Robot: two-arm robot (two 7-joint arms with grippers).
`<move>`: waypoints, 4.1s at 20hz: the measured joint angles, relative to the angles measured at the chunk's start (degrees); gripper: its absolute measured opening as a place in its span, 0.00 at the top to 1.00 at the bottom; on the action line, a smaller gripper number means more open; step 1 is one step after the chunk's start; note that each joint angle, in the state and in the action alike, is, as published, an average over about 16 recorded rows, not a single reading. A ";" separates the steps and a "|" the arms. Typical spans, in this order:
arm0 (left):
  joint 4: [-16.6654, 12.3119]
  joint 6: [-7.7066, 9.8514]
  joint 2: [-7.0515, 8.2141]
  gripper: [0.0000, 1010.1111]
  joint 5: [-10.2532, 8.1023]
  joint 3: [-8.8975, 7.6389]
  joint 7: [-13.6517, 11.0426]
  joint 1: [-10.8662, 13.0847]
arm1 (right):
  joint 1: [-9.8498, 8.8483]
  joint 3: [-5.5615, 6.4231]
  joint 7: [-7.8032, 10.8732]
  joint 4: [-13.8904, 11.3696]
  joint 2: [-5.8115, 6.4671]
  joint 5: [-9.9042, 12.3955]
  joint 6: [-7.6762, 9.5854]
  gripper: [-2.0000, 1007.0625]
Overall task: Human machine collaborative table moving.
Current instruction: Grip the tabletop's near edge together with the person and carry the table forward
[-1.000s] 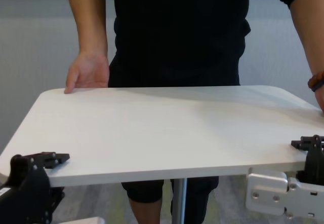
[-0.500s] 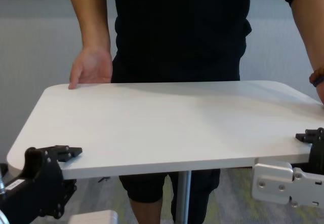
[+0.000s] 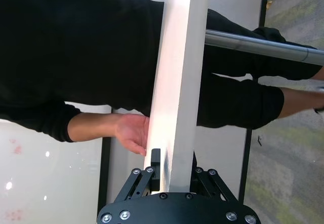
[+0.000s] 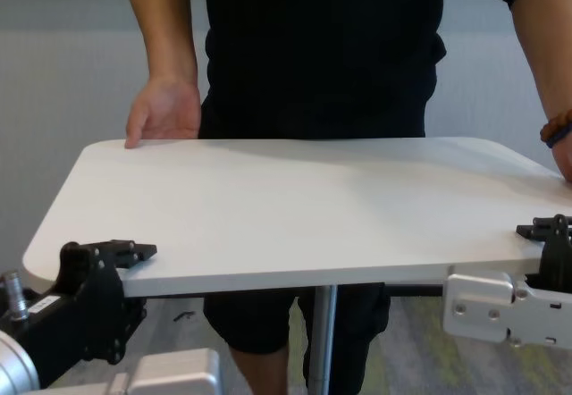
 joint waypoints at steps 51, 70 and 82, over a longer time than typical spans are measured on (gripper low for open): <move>19.30 2.30 -8.65 0.71 1.10 5.97 4.19 -14.31 | 11.16 -1.29 -5.02 19.45 -4.92 1.07 -5.48 0.71; 22.30 2.07 -9.39 0.71 0.76 6.83 4.82 -15.77 | 13.13 -2.79 -5.33 22.49 -5.81 0.68 -4.96 0.71; 24.67 1.73 -10.24 0.71 0.55 7.30 5.42 -17.27 | 14.31 -3.35 -5.91 24.85 -6.46 0.79 -5.21 0.71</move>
